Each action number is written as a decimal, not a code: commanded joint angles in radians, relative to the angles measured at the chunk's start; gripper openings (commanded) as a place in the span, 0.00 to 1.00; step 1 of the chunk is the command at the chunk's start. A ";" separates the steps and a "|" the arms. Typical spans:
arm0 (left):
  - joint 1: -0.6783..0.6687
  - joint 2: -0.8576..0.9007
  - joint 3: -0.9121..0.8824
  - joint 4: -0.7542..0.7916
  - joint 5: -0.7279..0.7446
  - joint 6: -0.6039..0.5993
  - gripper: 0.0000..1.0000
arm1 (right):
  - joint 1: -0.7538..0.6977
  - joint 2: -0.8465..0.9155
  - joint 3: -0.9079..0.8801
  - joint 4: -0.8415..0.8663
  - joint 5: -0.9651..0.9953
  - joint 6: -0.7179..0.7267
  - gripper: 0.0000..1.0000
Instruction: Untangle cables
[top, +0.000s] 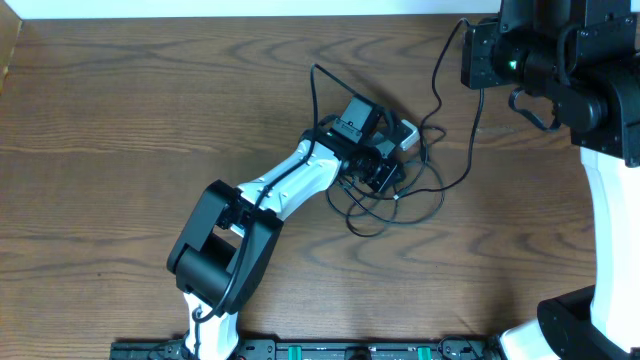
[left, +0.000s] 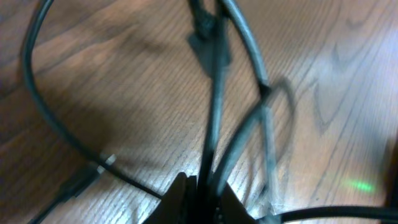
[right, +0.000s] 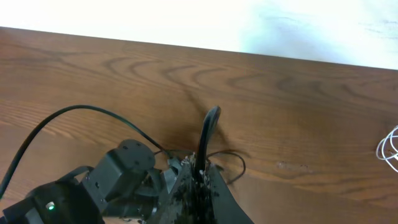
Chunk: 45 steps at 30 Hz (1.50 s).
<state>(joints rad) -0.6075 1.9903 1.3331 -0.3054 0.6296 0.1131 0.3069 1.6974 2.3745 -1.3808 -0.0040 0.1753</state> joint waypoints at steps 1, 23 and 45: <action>0.016 -0.001 -0.002 0.001 -0.028 -0.045 0.08 | -0.020 0.006 0.011 -0.003 0.005 -0.012 0.01; 0.404 -0.454 0.057 -0.462 -0.613 -0.108 0.07 | -0.446 0.006 0.005 -0.076 0.118 0.071 0.01; 0.517 -0.453 0.045 -0.476 -0.447 -0.136 0.08 | -0.558 0.008 -0.090 0.058 -0.321 -0.132 0.01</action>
<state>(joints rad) -0.0887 1.5379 1.3876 -0.7818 0.1154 -0.0025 -0.2565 1.7065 2.2807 -1.3476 -0.2741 0.0742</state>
